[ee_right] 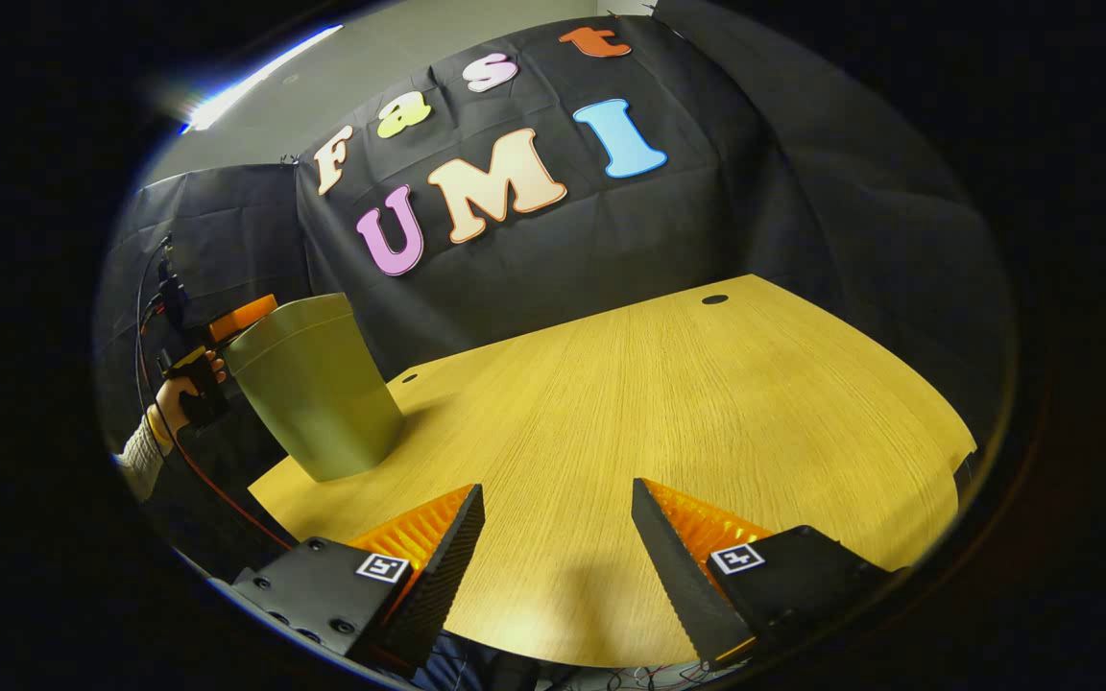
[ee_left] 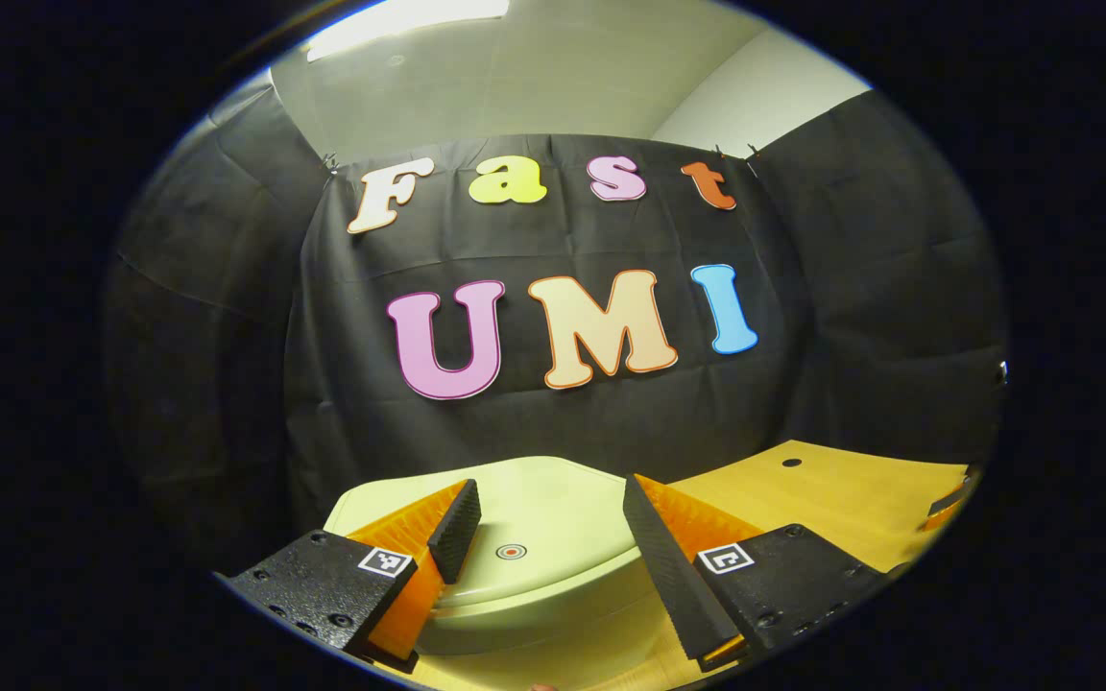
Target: Press the lid of the desktop garbage bin to open it, pick up the crumpled paper on the desktop and throw it into the bin, then pick up the pop can on the desktop and drop it into the bin, and finally close the garbage bin lid.
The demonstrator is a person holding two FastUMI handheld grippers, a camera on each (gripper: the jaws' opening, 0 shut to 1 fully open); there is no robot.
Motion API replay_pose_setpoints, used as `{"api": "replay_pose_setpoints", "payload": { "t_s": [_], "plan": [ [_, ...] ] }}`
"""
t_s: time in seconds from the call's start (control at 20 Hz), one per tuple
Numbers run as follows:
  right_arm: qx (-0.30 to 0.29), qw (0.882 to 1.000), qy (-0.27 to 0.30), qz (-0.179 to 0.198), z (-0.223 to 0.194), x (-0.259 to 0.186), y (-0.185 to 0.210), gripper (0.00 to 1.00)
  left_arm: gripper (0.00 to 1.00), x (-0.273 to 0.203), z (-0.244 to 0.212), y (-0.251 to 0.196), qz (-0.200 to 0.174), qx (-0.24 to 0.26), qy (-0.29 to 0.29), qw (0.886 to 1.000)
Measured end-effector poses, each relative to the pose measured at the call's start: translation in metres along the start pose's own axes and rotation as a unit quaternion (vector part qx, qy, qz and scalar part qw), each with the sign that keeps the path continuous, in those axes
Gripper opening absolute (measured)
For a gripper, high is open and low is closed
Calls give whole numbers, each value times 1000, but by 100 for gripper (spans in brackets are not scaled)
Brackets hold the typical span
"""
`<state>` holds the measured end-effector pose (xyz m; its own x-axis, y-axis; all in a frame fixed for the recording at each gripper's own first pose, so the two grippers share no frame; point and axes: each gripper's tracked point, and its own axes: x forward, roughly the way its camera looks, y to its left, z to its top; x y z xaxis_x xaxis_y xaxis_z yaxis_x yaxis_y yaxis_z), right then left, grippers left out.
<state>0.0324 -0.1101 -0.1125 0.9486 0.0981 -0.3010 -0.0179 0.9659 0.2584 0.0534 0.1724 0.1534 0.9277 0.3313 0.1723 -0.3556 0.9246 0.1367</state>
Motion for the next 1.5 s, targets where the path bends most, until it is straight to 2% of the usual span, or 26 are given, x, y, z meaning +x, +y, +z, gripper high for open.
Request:
{"api": "replay_pose_setpoints", "payload": {
  "t_s": [0.15, 0.3, 0.35, 0.55, 0.7, 0.8, 0.95, 1.25, 1.35, 1.5],
  "plan": [
    [-3, 1000, -1, -1, 1, 2, -1, 98, 94, -2, -1, -17, -26, 8, -1, 1000],
    [-5, 1000, 0, -3, 1, -2, 0, 98, 93, 0, 3, -14, -23, 11, -7, 1000],
    [-7, 1000, -1, -6, 2, -5, -1, 98, 88, -1, 6, -13, -20, 9, -15, 1000],
    [-13, 1000, -11, -18, 10, -16, -1, 98, 89, 0, 25, 0, -2, 7, -35, 999],
    [-9, 999, -25, -26, 20, -22, 1, 98, 90, -6, 49, -10, -8, 3, -69, 998],
    [-9, 999, -34, -30, 26, -25, 6, 98, 90, -11, 58, -32, -29, -3, -89, 996],
    [-11, 998, -50, -35, 35, -31, 17, 97, 90, -23, 59, -85, -87, -15, -102, 991],
    [-12, 993, -111, -29, 67, -36, 57, 97, 91, -63, 28, -179, -193, -47, -111, 974],
    [-15, 990, -135, -27, 81, -36, 71, 97, 90, -71, 10, -197, -213, -64, -96, 970],
    [-33, 989, -142, -21, 89, -32, 90, 98, 90, -74, -16, -203, -214, -71, -73, 972]
  ]
}}
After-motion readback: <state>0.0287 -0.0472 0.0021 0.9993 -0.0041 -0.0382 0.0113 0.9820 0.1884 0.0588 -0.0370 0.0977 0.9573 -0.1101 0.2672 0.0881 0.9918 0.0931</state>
